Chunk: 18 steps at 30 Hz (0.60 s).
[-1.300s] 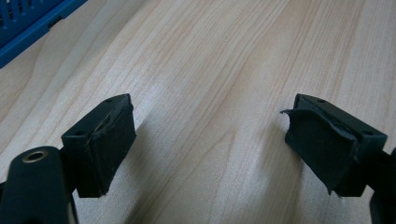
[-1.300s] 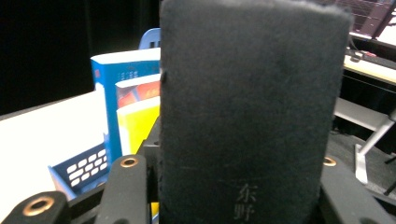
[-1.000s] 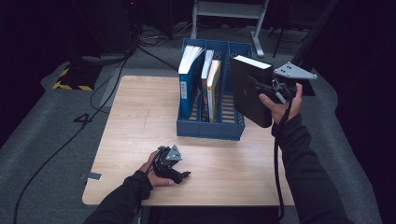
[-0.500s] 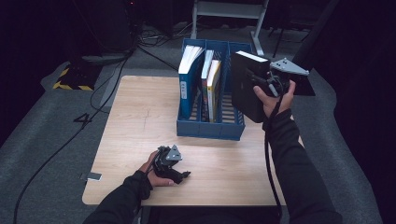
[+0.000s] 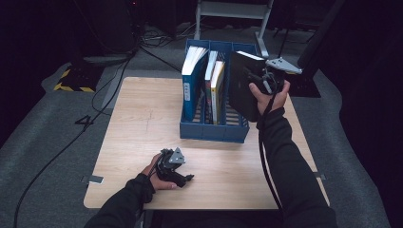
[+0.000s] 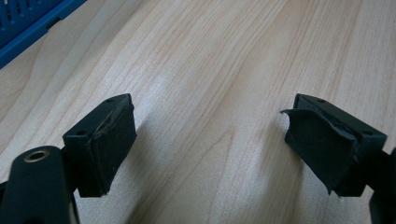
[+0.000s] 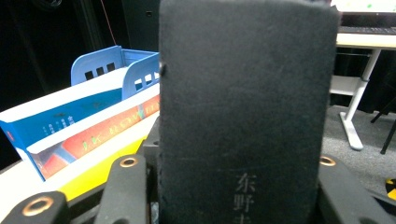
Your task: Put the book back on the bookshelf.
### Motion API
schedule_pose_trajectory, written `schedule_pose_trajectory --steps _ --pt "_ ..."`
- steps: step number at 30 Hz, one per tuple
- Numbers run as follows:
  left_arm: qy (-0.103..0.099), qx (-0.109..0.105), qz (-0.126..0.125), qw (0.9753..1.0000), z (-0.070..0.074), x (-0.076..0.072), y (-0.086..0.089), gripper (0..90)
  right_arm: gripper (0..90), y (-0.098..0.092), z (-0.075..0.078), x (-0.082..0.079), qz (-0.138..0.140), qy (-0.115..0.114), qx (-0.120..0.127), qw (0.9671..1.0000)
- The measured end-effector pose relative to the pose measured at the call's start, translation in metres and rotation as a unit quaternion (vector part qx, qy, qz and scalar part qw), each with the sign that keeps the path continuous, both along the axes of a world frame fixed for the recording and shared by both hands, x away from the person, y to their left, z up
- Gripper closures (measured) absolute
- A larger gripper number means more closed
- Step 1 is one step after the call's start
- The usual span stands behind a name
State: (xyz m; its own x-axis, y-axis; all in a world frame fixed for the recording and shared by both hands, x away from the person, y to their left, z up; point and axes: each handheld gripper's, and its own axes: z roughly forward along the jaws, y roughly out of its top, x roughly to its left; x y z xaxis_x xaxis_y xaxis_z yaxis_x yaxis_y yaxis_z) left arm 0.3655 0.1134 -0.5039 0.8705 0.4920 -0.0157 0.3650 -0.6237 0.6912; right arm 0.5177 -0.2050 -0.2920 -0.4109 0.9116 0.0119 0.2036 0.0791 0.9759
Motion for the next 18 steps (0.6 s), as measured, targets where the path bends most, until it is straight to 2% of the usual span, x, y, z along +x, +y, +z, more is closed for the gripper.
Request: schedule_pose_trajectory --steps 2,5,9,12,14,18 --pt "0.002 0.001 -0.002 1.0000 0.000 0.000 0.000 15.8 53.2 0.002 -0.003 -0.005 -0.003 -0.008 0.005 1.0000" --pt "0.002 -0.001 -0.002 1.0000 0.000 0.000 0.000 15.7 53.2 0.001 -0.004 -0.008 0.008 -0.003 0.011 0.9999" --pt "0.000 -0.001 -0.001 1.0000 0.000 -0.001 0.000 15.8 53.2 0.000 -0.002 -0.013 0.001 -0.014 -0.003 0.9999" --pt "0.000 -0.002 -0.001 1.0000 0.000 -0.001 0.000 15.7 53.2 -0.005 -0.002 -0.015 -0.003 -0.017 0.002 0.9999" --pt "0.001 -0.002 -0.002 1.0000 0.000 0.000 -0.001 15.6 53.2 -0.010 -0.002 -0.015 -0.004 -0.014 0.010 0.9998" --pt "0.002 0.000 -0.004 1.0000 0.000 0.000 0.000 15.6 53.2 -0.011 -0.003 -0.009 -0.016 -0.014 -0.001 0.9998"
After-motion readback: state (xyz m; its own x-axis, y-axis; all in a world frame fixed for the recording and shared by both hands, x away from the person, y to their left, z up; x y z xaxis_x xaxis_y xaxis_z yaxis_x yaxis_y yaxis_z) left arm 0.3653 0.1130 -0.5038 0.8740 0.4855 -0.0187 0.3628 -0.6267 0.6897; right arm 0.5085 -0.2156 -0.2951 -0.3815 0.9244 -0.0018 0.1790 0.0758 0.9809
